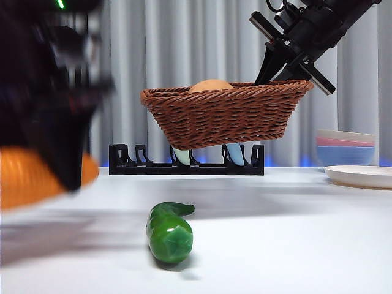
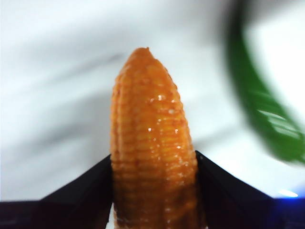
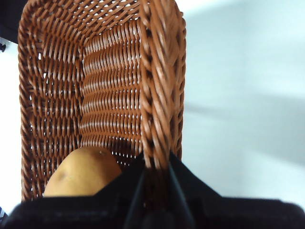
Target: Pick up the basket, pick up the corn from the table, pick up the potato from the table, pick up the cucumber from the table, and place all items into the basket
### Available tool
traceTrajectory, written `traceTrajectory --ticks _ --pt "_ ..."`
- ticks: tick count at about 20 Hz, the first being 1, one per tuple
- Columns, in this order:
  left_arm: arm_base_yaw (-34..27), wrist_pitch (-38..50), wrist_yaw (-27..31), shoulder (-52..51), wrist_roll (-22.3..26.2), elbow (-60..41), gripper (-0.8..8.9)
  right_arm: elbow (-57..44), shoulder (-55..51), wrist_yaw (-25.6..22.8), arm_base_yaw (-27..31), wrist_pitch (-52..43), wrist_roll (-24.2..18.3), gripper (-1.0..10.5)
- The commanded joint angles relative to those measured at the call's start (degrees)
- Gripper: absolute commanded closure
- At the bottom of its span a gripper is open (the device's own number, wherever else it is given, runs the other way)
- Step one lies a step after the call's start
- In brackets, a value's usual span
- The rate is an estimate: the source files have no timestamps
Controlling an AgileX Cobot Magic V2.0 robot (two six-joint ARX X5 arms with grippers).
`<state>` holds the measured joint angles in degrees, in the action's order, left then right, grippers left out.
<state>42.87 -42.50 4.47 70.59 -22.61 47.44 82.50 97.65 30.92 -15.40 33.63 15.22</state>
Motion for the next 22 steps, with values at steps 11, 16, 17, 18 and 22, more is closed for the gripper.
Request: traceTrajectory --ticks 11,16,17,18,22 --pt "-2.8 9.2 5.7 0.6 11.3 27.0 8.21 0.5 -0.2 0.7 -4.8 1.2 -0.8 9.6" --pt "-8.0 5.9 3.9 17.6 14.3 35.6 8.1 0.5 -0.2 0.7 -5.4 2.1 -0.7 9.6" --pt "-8.5 5.6 2.2 19.5 14.6 35.8 7.61 0.5 -0.2 0.7 -5.4 2.3 -0.8 9.6" --pt "-8.9 5.6 -0.1 21.0 15.2 35.8 6.11 0.5 -0.2 0.7 -5.4 2.4 -0.8 9.6" --pt "-9.2 5.6 -1.9 22.6 14.3 35.8 2.17 0.5 -0.2 0.7 -5.4 2.6 -0.8 9.6"
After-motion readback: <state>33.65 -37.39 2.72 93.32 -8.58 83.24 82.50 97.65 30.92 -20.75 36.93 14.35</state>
